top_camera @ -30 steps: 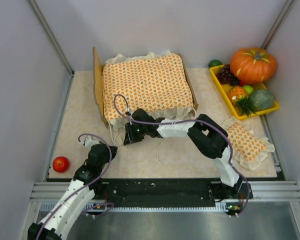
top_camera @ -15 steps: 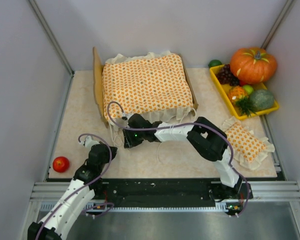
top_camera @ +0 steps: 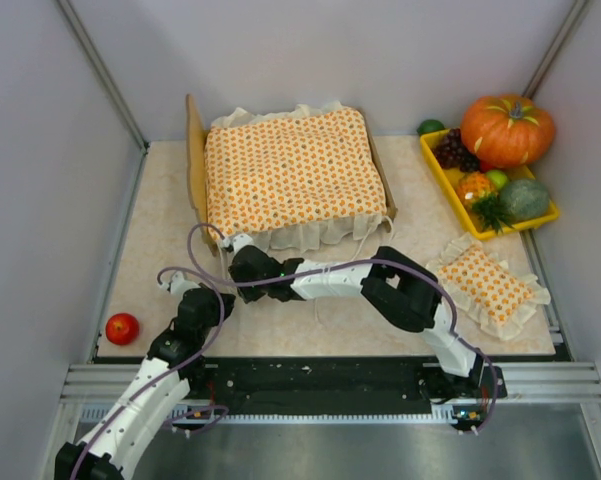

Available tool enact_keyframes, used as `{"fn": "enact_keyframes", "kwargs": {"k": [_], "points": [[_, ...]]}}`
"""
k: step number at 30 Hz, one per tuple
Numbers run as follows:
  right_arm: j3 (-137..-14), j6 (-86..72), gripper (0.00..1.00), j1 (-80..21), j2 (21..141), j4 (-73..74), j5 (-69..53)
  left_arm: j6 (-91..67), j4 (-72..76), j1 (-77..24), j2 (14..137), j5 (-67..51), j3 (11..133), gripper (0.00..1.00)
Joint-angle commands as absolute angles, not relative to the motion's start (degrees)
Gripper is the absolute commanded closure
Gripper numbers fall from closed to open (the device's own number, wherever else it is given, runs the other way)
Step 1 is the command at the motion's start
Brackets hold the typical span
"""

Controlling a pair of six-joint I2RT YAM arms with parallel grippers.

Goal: Set up the pet bed

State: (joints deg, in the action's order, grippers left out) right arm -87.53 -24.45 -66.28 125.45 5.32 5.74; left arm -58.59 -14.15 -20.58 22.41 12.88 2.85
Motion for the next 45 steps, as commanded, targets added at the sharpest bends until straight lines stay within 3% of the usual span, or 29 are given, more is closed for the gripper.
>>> {"fn": "enact_keyframes", "kwargs": {"k": [1, 5, 26, 34, 39, 45], "points": [[-87.2, -22.9, 0.73, -66.5, 130.9, 13.0, 15.0, -58.5, -11.9, -20.5, 22.9, 13.0, 4.4, 1.0], [-86.8, -22.6, 1.0, -66.4, 131.1, 13.4, 16.7, -58.4, -12.1, -20.5, 22.8, 13.0, 4.6, 1.0], [-78.8, -25.6, 1.0, -57.8, 118.7, 13.4, 13.3, -51.6, -33.5, -20.5, 22.0, 21.4, 19.4, 1.0], [-76.0, -26.3, 1.0, -55.3, 117.2, 13.0, 11.9, -50.0, -42.6, -20.5, 22.4, 30.5, 32.2, 1.0], [-76.5, -26.1, 1.0, -55.2, 116.5, 12.8, 8.4, -42.2, -41.7, -20.3, 26.5, 38.6, 38.0, 1.0], [-77.6, -26.6, 1.0, -56.4, 116.2, 13.2, 4.7, -35.9, -38.2, -17.9, 34.5, 39.1, 41.0, 1.0]]}}
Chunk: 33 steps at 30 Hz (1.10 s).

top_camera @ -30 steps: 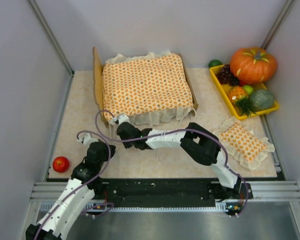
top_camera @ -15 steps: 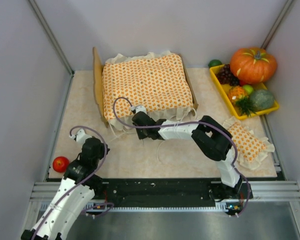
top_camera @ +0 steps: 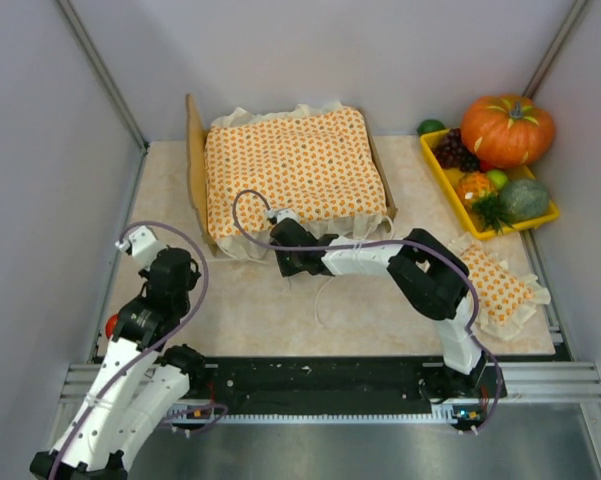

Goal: Set up the pet bed

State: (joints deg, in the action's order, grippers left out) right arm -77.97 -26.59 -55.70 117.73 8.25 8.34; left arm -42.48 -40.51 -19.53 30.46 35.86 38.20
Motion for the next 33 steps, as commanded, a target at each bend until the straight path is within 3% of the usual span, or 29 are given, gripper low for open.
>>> {"fn": "enact_keyframes", "kwargs": {"k": [1, 10, 23, 33], "points": [[-77.7, -26.6, 1.0, -56.8, 116.1, 13.1, 4.7, -35.1, -38.0, -16.7, 35.1, 38.8, 41.3, 1.0], [-79.3, -26.2, 1.0, -60.7, 117.1, 14.0, 4.6, -23.6, -38.6, -2.8, 37.3, 34.9, 45.6, 1.0], [-84.4, -24.8, 1.0, -62.2, 120.8, 16.7, 3.0, -15.1, -33.3, 7.9, 47.3, 30.1, 52.0, 1.0], [-85.3, -26.8, 1.0, -56.8, 121.8, 17.7, 7.4, -13.1, -31.2, 16.4, 53.1, 22.2, 58.0, 1.0]]}}
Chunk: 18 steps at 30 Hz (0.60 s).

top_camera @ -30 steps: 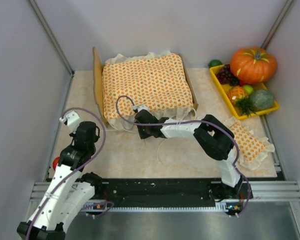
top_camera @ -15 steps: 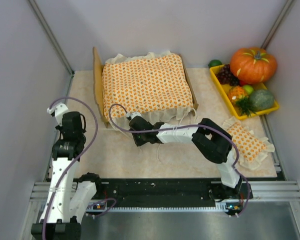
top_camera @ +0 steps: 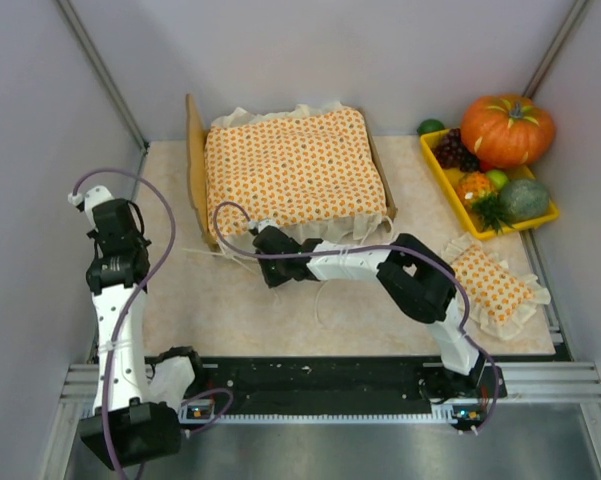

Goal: Set up the pet bed

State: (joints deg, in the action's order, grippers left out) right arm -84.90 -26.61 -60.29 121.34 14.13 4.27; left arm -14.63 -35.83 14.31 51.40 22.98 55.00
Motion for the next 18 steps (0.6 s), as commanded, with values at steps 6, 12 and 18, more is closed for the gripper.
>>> {"fn": "enact_keyframes", "kwargs": {"k": [6, 12, 18], "points": [[-84.1, -24.4, 1.0, -52.0, 120.3, 17.8, 10.7, -14.3, -28.0, 21.9, 55.6, 17.8, 58.9, 1.0], [-81.9, -23.7, 1.0, -49.7, 118.9, 17.8, 12.3, -15.2, -26.1, 25.1, 59.6, 14.2, 60.6, 1.0], [-80.4, -24.0, 1.0, -49.5, 117.1, 17.6, 13.7, -15.2, -23.9, 28.4, 62.0, 14.4, 61.5, 1.0]]}}
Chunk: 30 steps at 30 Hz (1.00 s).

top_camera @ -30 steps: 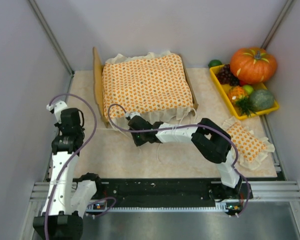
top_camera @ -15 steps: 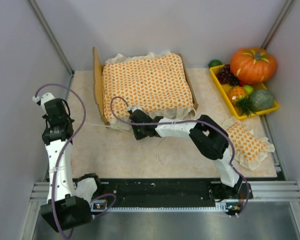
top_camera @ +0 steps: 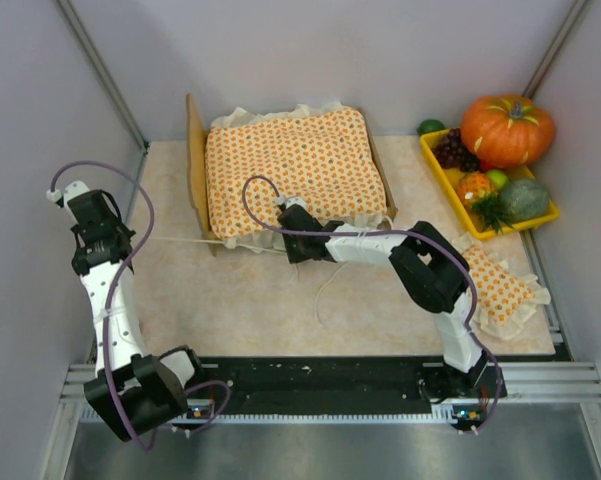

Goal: Set up the pet bed

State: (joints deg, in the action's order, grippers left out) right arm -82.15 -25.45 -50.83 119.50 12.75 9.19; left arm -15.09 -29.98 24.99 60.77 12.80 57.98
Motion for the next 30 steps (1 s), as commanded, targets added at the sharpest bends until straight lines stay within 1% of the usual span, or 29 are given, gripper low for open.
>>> {"fn": "enact_keyframes", "kwargs": {"k": [1, 7, 13, 14, 15, 17, 18, 20, 21, 22, 24, 26, 27, 28, 29, 30], "points": [[-80.6, -24.1, 1.0, -49.5, 117.1, 17.6, 13.4, -15.5, -23.8, 28.9, 62.9, 14.4, 61.9, 1.0], [-81.9, -24.7, 1.0, -49.4, 118.3, 17.7, 11.3, -17.9, -23.2, 34.3, 63.9, 11.7, 63.3, 1.0], [-82.1, -24.3, 1.0, -49.6, 118.0, 17.2, 7.6, -20.6, -22.7, 35.2, 63.1, 1.6, 61.8, 1.0], [-82.0, -24.0, 1.0, -50.1, 117.9, 16.8, 6.3, -21.2, -21.7, 35.2, 62.8, -1.7, 60.0, 1.0], [-81.9, -23.6, 1.0, -50.4, 117.5, 16.2, 5.5, -21.3, -21.6, 35.2, 62.0, -8.1, 59.2, 1.0], [-81.0, -23.2, 0.98, -51.5, 116.0, 15.5, 3.2, -23.4, -21.4, 35.2, 60.9, -14.1, 56.4, 1.0], [-80.6, -23.1, 0.91, -51.9, 115.3, 14.5, 2.3, -24.5, -21.6, 35.2, 59.9, -17.9, 55.3, 0.97], [-78.7, -23.2, 0.8, -52.5, 112.2, 13.0, 0.2, -25.7, -20.8, 35.2, 58.3, -21.7, 51.1, 0.88], [-77.9, -23.6, 0.69, -53.0, 111.0, 12.4, 0.2, -26.0, -21.5, 35.2, 56.9, -22.8, 49.8, 0.76], [-76.3, -23.7, 0.66, -53.1, 109.6, 11.7, -1.1, -26.0, -21.9, 35.2, 56.2, -24.4, 47.6, 0.7], [-74.4, -24.3, 0.59, -53.2, 105.6, 11.0, -1.9, -25.6, -24.2, 35.1, 53.5, -25.0, 45.5, 0.49], [-71.0, -24.8, 0.56, -53.3, 102.8, 10.0, -2.5, -25.1, -25.6, 35.1, 51.3, -25.7, 43.1, 0.39], [-69.9, -24.9, 0.55, -53.3, 99.4, 9.8, -2.5, -25.1, -26.0, 35.1, 49.2, -25.7, 42.5, 0.34], [-68.0, -24.9, 0.54, -53.3, 97.7, 9.8, -1.5, -25.3, -27.0, 35.1, 48.1, -25.8, 41.6, 0.26], [-67.0, -25.0, 0.54, -53.2, 95.5, 10.1, -0.4, -25.7, -27.2, 35.1, 47.0, -26.7, 41.2, 0.16], [-65.1, -24.8, 0.49, -53.1, 91.4, 10.5, 1.3, -26.1, -27.1, 35.1, 44.8, -27.8, 40.9, 0.02]]}}
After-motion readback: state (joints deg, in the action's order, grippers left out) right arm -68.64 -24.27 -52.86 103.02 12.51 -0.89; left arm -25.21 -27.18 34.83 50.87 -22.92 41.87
